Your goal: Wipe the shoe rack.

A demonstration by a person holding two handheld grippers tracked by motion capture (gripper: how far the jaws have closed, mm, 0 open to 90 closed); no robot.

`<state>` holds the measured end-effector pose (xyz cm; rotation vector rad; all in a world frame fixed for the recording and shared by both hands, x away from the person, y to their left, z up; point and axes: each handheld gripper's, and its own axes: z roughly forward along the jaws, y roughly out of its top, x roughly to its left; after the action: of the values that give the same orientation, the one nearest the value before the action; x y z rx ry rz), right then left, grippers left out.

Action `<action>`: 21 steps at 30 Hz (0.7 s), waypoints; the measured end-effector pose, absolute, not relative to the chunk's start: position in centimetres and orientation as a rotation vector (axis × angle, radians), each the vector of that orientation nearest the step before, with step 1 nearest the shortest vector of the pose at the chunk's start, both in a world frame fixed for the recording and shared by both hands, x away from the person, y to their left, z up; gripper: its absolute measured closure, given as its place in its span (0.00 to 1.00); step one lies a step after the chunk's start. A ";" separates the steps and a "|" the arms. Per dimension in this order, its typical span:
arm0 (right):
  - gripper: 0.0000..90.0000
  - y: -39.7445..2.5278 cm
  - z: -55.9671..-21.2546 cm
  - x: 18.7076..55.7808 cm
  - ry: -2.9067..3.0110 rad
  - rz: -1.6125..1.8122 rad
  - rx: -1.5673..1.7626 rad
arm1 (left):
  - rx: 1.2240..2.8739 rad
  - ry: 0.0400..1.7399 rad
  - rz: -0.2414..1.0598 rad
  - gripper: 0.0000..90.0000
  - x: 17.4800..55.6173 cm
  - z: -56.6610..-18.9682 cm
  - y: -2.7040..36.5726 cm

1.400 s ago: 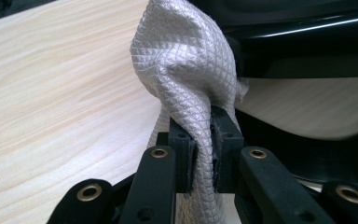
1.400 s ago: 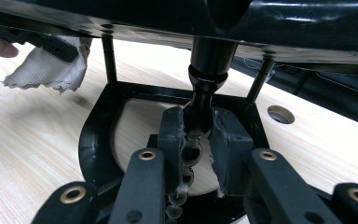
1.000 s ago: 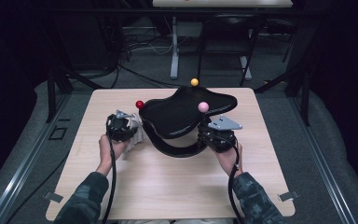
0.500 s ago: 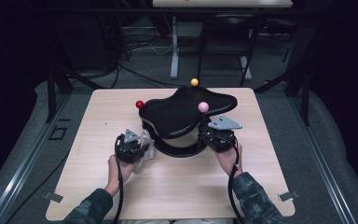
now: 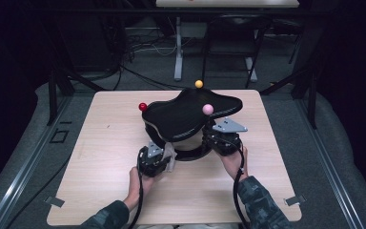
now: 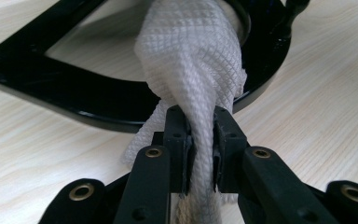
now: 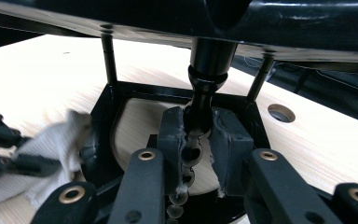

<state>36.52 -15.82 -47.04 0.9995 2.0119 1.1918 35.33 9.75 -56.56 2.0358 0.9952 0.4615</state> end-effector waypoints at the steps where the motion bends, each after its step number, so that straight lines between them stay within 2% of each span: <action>1: 0.82 -15.8 -47.0 36.5 2.012 1.191 0.999 | 2.035 0.983 0.476 0.87 35.2 -56.8 9.0; 21: 0.83 -15.8 -47.1 36.5 2.009 1.193 1.002 | 1.990 0.939 0.558 0.88 35.5 -57.1 2.0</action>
<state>36.51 -15.81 -47.06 1.0017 2.0090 1.1933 35.47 2.02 -57.14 1.9905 0.9393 0.5576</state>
